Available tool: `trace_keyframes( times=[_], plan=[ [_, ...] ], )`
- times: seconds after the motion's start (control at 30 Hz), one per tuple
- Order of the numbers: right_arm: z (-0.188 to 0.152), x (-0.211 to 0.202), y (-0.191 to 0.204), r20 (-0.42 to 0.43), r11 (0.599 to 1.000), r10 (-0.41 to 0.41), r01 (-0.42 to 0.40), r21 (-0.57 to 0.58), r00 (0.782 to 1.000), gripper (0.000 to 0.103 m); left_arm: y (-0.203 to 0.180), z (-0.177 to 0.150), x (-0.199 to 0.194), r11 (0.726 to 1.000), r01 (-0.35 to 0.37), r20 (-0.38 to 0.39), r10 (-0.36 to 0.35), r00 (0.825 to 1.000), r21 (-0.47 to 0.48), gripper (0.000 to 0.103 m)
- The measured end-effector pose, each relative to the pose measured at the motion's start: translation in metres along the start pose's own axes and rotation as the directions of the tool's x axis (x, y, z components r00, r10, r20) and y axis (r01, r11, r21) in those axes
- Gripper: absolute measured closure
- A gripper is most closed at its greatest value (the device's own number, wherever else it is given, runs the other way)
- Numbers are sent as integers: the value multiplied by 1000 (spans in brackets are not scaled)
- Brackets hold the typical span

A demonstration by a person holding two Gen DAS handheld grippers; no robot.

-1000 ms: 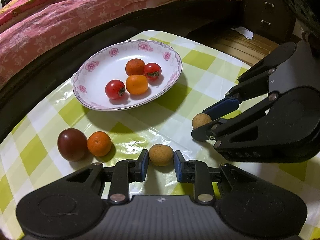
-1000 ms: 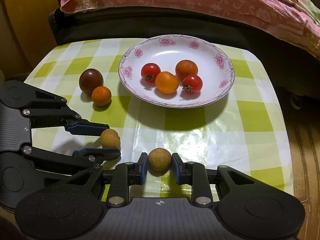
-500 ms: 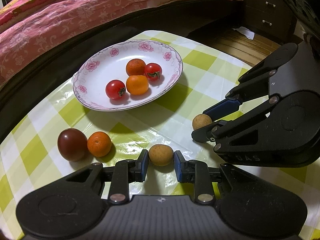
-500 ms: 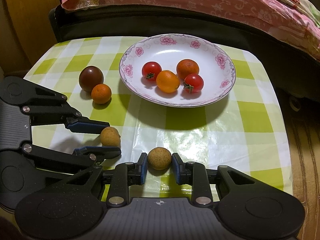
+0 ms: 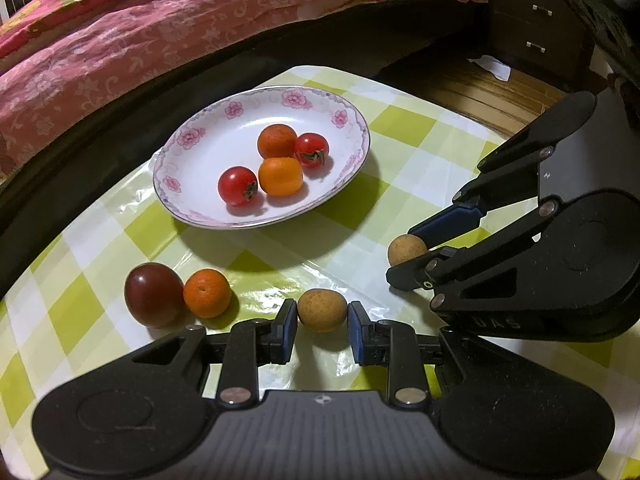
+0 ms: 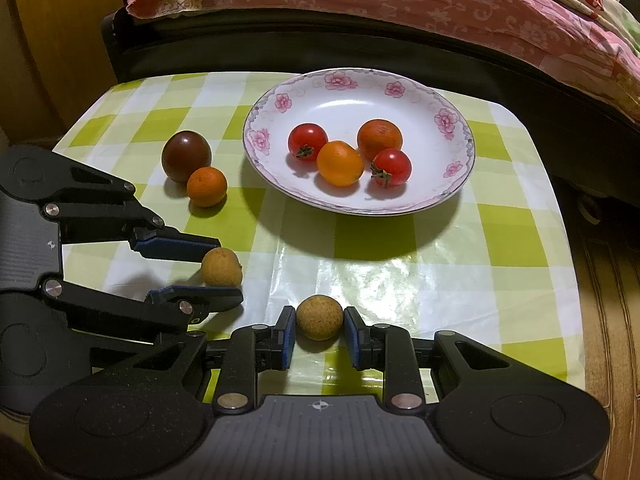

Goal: Organize fruits
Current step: 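Hold the brown fruits in both grippers and lift them toward the bowl, then lower both brown fruits into the white bowl and open both grippers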

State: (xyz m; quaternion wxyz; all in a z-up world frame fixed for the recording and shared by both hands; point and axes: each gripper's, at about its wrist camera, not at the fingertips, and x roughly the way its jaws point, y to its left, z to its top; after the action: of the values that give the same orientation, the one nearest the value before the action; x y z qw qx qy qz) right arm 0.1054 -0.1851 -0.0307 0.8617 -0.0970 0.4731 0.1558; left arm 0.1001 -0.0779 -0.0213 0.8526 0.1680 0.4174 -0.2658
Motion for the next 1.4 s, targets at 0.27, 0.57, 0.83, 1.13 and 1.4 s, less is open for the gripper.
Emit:
trace_keyframes(
  times=[0.27, 0.57, 0.83, 1.13, 1.4],
  plan=[
    [1, -4, -1, 13, 1000, 0, 0, 4, 1000, 81, 4, 1, -2, 1000, -6, 6, 6, 1000, -7, 68],
    [3, -6, -2, 22, 1000, -2, 1, 14, 1000, 81, 7, 1, -2, 1000, -7, 6, 8, 1000, -14, 68],
    [7, -11, -6, 46, 1000, -9, 8, 28, 999, 81, 12, 6, -8, 1000, -17, 28, 18, 999, -26, 68],
    [19, -18, -19, 99, 997, -28, 21, 74, 995, 81, 28, 23, -16, 997, -56, 83, 61, 995, -59, 68],
    [35, -14, -24, 144, 996, -32, 19, 86, 989, 81, 34, 36, -9, 995, -86, 111, 92, 990, -58, 68]
  ],
)
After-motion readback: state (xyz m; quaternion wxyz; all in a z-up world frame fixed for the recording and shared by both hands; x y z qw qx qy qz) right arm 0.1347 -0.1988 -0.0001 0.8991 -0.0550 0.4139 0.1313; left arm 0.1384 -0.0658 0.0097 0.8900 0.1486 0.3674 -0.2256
